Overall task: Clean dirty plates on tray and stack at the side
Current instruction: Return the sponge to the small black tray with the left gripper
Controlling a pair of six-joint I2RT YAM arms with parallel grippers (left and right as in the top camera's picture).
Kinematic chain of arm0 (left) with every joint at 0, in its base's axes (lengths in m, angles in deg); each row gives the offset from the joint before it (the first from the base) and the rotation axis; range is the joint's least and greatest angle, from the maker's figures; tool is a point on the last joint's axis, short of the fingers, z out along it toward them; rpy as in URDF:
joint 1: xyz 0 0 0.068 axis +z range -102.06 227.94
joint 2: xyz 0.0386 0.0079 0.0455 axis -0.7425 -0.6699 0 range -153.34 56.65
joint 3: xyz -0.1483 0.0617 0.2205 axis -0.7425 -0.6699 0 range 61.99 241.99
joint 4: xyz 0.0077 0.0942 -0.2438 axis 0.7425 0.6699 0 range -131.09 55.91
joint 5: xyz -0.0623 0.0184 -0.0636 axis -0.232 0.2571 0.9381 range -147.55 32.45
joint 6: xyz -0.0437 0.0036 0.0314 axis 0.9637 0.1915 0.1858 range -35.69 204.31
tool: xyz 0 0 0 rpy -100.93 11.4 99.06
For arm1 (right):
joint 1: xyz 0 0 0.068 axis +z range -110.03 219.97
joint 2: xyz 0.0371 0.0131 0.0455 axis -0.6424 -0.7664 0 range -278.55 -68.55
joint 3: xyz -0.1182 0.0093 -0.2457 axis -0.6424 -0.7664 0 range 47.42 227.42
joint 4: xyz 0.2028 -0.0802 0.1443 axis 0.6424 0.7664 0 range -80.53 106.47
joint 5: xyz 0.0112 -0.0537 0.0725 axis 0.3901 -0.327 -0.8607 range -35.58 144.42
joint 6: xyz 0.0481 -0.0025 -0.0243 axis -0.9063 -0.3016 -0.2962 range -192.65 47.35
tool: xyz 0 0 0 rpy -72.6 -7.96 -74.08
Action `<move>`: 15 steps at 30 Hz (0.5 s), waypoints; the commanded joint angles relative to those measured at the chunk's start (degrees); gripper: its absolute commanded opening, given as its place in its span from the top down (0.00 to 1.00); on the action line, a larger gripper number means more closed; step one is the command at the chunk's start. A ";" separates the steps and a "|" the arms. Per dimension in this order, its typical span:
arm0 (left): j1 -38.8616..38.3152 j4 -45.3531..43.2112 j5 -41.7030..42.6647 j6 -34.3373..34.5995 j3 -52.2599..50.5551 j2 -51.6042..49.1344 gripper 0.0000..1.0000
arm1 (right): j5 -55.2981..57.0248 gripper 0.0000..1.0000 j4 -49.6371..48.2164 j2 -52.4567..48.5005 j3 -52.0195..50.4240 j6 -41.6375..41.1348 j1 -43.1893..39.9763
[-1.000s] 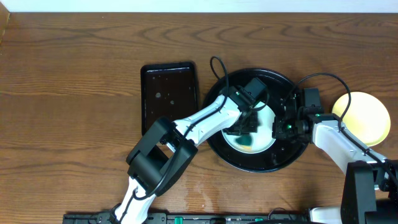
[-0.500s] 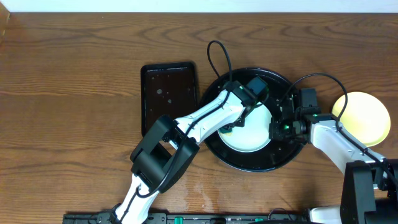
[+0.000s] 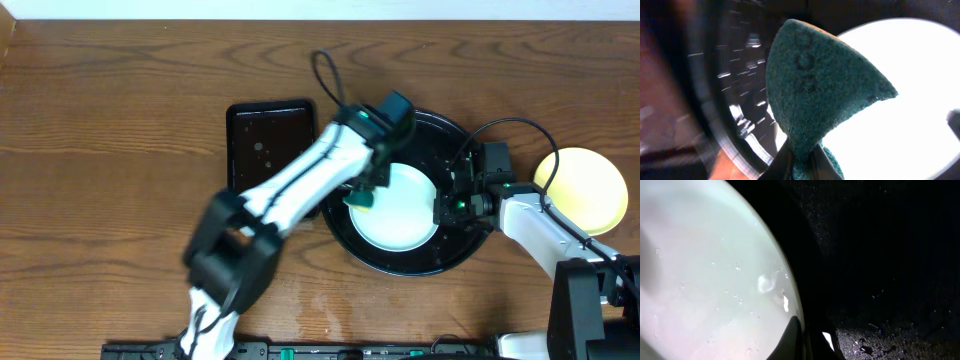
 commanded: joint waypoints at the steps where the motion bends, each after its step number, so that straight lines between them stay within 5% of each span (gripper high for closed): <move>1: 4.57 2.93 -2.93 -1.38 1.57 7.74 0.92 | 4.63 0.99 0.94 -1.05 -1.18 1.66 -0.20; 8: 14.49 6.27 -10.62 -1.36 -1.81 9.73 0.92 | 4.61 0.99 0.94 -1.05 -1.18 1.66 -0.20; 15: 19.82 -8.13 -9.86 -1.33 -16.35 8.07 0.92 | 4.61 0.99 0.96 -1.05 -1.18 1.66 -0.20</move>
